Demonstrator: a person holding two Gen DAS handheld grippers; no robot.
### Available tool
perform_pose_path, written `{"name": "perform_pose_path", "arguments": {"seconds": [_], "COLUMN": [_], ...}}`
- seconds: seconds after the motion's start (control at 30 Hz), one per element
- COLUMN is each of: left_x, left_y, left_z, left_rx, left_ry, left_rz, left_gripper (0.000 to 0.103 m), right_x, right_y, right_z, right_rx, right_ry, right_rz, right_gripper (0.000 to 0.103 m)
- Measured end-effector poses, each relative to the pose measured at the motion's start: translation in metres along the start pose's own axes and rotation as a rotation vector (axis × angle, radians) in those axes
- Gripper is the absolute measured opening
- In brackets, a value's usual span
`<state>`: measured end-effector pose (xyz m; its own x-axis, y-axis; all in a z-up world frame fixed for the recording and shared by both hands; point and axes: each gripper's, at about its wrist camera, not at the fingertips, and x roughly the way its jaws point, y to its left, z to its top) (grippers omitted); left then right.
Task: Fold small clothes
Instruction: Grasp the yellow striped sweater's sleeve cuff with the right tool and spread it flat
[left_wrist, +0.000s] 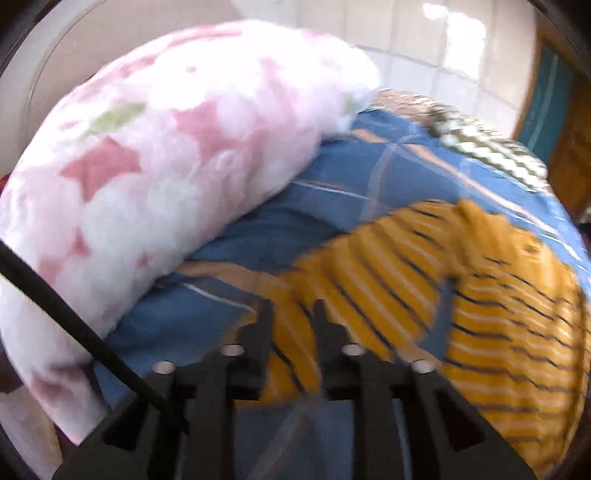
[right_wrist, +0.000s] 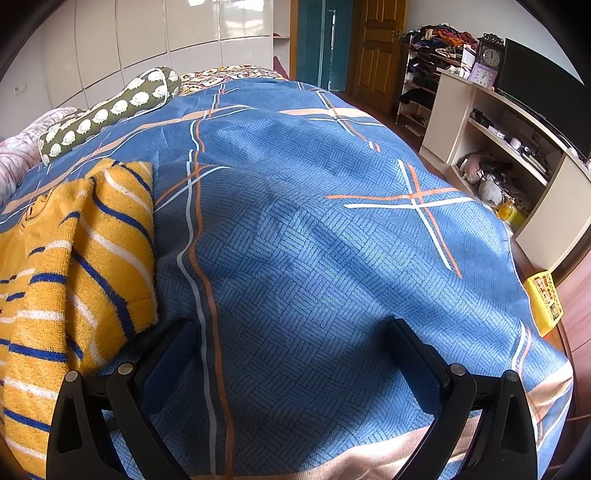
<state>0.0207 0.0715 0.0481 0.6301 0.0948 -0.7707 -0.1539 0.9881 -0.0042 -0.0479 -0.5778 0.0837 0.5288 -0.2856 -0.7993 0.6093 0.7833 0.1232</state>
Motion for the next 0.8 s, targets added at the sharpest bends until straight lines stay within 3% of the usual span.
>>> {"name": "perform_pose_path", "arguments": {"seconds": [0.07,0.17,0.23,0.27,0.3,0.33,0.4,0.47,0.53,0.57,0.67,0.73,0.8], "left_x": [-0.04,-0.084,-0.096,-0.106,-0.115,-0.119,-0.134,-0.142,-0.143,-0.143,-0.137,-0.131,-0.126], "left_y": [-0.01,-0.041,-0.055,-0.064,-0.071,-0.073,-0.08,-0.08,-0.075,-0.071,-0.066,-0.07,-0.068], "left_z": [-0.02,-0.043,-0.047,-0.052,-0.056,-0.056,-0.06,-0.06,-0.06,-0.067,-0.073,-0.076,-0.082], "left_rx": [0.0,0.018,0.032,0.058,0.089,0.112,0.127,0.136,0.122,0.104,0.102,0.114,0.107], "left_ry": [-0.067,-0.12,-0.144,-0.164,-0.184,-0.202,-0.252,-0.3,-0.347,-0.371,-0.311,-0.244,-0.198], "left_rz": [-0.044,-0.115,-0.159,-0.166,-0.165,-0.16,-0.153,-0.15,-0.158,-0.174,-0.245,-0.29,-0.328], "left_gripper": [0.057,0.068,0.069,0.069,0.069,0.069,0.07,0.085,0.102,0.103,0.103,0.103,0.102], "right_x": [0.001,0.002,0.001,-0.002,-0.009,-0.02,-0.05,-0.083,-0.111,-0.118,-0.127,-0.122,-0.117], "right_y": [0.0,-0.005,-0.012,-0.017,-0.023,-0.03,-0.042,-0.046,-0.04,-0.037,-0.016,0.0,0.018], "right_z": [0.003,0.008,0.011,0.012,0.013,0.014,0.007,-0.005,-0.026,-0.035,-0.078,-0.105,-0.122], "right_rx": [-0.005,-0.014,-0.007,0.004,0.03,0.06,0.106,0.104,0.073,0.062,0.01,-0.007,-0.034], "right_ry": [0.018,0.048,0.066,0.069,0.06,0.041,-0.034,-0.102,-0.105,-0.092,0.0,0.05,0.078], "right_rz": [0.009,0.055,0.109,0.125,0.128,0.137,0.186,0.253,0.344,0.378,0.516,0.537,0.535], "right_gripper": [0.103,0.103,0.103,0.099,0.084,0.076,0.072,0.076,0.076,0.076,0.076,0.067,0.052]}}
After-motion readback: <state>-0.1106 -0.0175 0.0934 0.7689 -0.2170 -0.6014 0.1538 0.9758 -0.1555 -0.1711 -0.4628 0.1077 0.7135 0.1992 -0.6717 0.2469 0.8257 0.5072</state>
